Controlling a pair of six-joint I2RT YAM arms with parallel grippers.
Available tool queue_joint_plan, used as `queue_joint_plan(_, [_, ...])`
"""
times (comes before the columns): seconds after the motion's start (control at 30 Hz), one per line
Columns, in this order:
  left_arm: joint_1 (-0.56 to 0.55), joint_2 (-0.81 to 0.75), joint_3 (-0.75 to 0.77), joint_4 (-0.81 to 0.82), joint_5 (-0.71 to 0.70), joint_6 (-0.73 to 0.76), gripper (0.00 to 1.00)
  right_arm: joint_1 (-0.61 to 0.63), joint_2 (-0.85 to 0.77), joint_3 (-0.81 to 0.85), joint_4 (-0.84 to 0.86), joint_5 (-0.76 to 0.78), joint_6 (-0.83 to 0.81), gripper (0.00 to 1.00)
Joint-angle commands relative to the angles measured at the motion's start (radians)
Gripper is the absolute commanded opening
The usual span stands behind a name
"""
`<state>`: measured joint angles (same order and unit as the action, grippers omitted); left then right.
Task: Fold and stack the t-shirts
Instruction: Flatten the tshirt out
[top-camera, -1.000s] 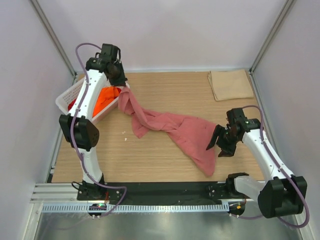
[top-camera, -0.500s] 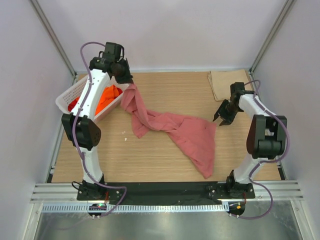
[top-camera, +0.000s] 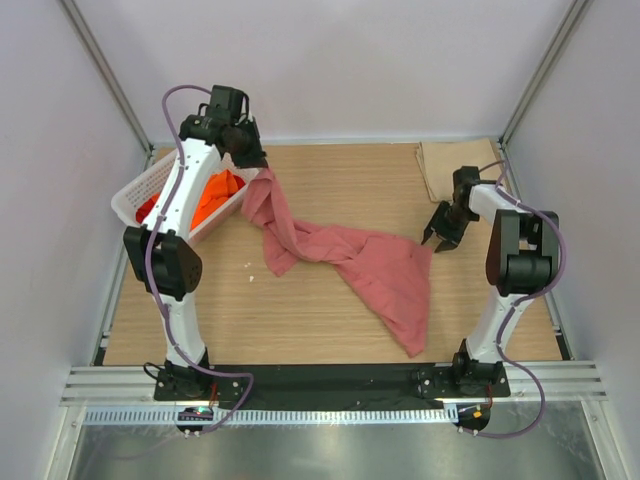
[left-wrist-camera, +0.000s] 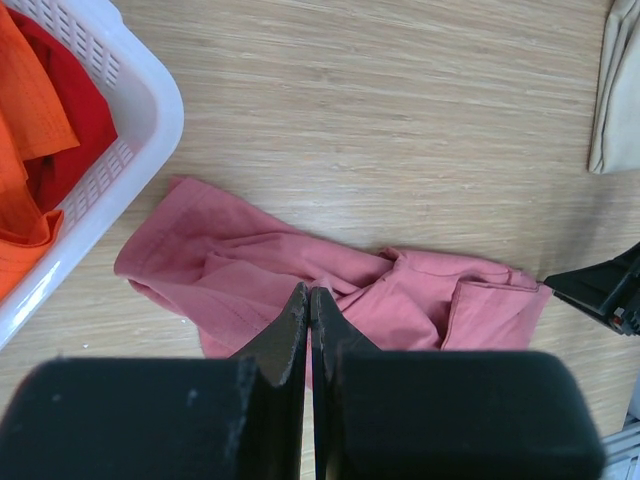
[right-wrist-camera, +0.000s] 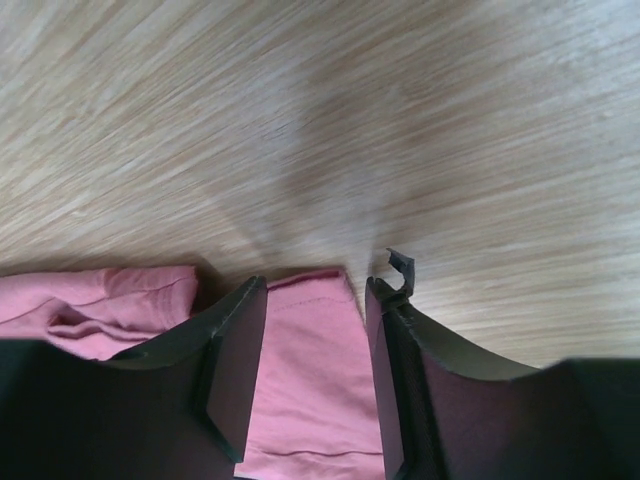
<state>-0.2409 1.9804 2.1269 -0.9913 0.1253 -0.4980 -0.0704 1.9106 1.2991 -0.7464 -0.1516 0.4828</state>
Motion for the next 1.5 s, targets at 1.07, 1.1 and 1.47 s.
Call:
queue_joint_plan(1.07, [0.002,0.179,0.062,0.315,0.099,-0.197,0.0,0.05,-0.314,0.532,-0.439,0.32,-0.036,0.02])
queue_joint_plan(1.1, [0.002,0.196,0.079,0.333,0.1,-0.212,0.0,0.05,-0.347,0.531,-0.455,0.31,-0.033,0.02])
queue_joint_plan(1.47, [-0.067,0.315,0.353,-0.006,-0.222,0.039,0.73,0.058,-0.432,0.427,-0.444,0.21,-0.044,0.02])
